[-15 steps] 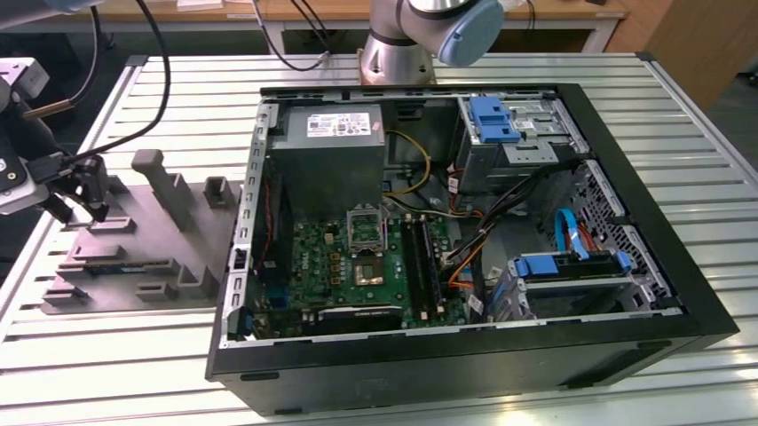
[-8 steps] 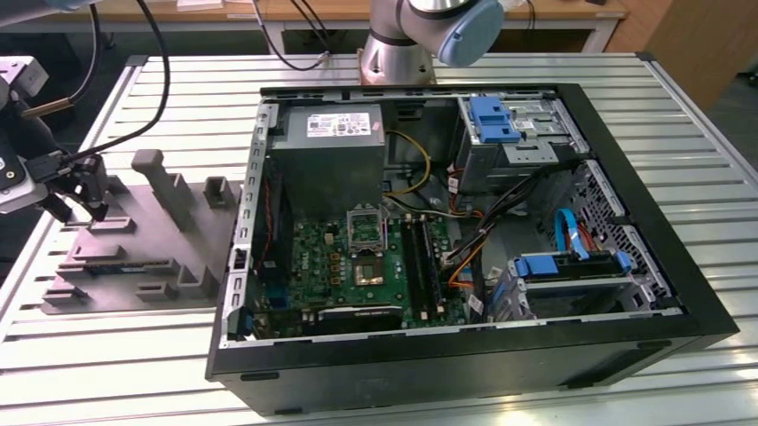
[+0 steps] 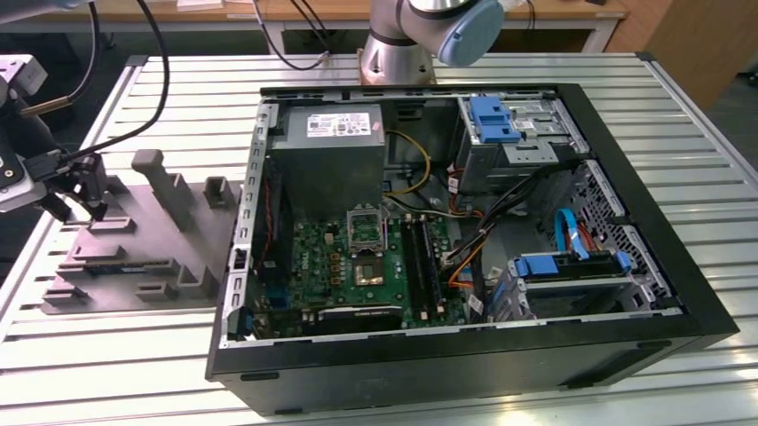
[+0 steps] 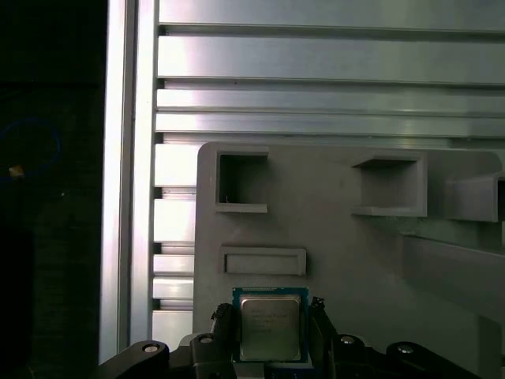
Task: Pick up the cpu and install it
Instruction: 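Pick up the cpu and move it towards the insertion slot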
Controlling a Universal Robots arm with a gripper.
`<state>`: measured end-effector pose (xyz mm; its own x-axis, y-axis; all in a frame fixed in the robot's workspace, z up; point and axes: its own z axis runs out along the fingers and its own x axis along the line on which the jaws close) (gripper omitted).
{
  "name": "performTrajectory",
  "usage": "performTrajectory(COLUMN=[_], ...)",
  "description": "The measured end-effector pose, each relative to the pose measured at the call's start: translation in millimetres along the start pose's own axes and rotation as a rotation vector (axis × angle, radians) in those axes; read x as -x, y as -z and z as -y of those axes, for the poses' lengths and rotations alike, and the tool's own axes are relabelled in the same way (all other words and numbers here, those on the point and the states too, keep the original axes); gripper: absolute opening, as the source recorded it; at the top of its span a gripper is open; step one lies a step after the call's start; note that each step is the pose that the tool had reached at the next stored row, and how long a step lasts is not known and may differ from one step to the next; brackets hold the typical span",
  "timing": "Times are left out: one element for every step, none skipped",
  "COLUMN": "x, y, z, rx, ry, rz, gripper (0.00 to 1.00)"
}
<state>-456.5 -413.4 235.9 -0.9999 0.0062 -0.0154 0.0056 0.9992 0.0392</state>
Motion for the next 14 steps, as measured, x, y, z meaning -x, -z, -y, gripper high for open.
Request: performTrajectory(x=[0.0, 0.0, 0.0, 0.0, 0.0, 0.1, 0.0, 0.0, 0.0, 0.1, 0.1, 0.1, 0.1, 0.1], y=[0.2, 0.3, 0.5, 0.6, 0.8, 1.0, 1.1, 1.2, 1.5, 1.8, 2.1, 2.3, 4.1, 4.8], z=[0.0, 0.0, 0.0, 0.0, 0.0, 0.0, 0.0, 0.0, 0.0, -0.1, -0.1, -0.1, -0.2, -0.2], rx=[0.0, 0.0001, 0.0001, 0.0001, 0.0001, 0.0001, 0.0001, 0.0001, 0.0, 0.0, 0.0, 0.0001, 0.0001, 0.0001], ry=[0.0, 0.0, 0.0, 0.0, 0.0, 0.0, 0.0, 0.0, 0.0, 0.0, 0.0, 0.0, 0.0, 0.0], rz=[0.0001, 0.0002, 0.0002, 0.0002, 0.0002, 0.0002, 0.0001, 0.0002, 0.0, 0.0, 0.0, 0.0001, 0.0002, 0.0002], gripper=[0.47, 0.47, 0.47, 0.47, 0.47, 0.47, 0.47, 0.47, 0.47, 0.47, 0.47, 0.47, 0.47, 0.47])
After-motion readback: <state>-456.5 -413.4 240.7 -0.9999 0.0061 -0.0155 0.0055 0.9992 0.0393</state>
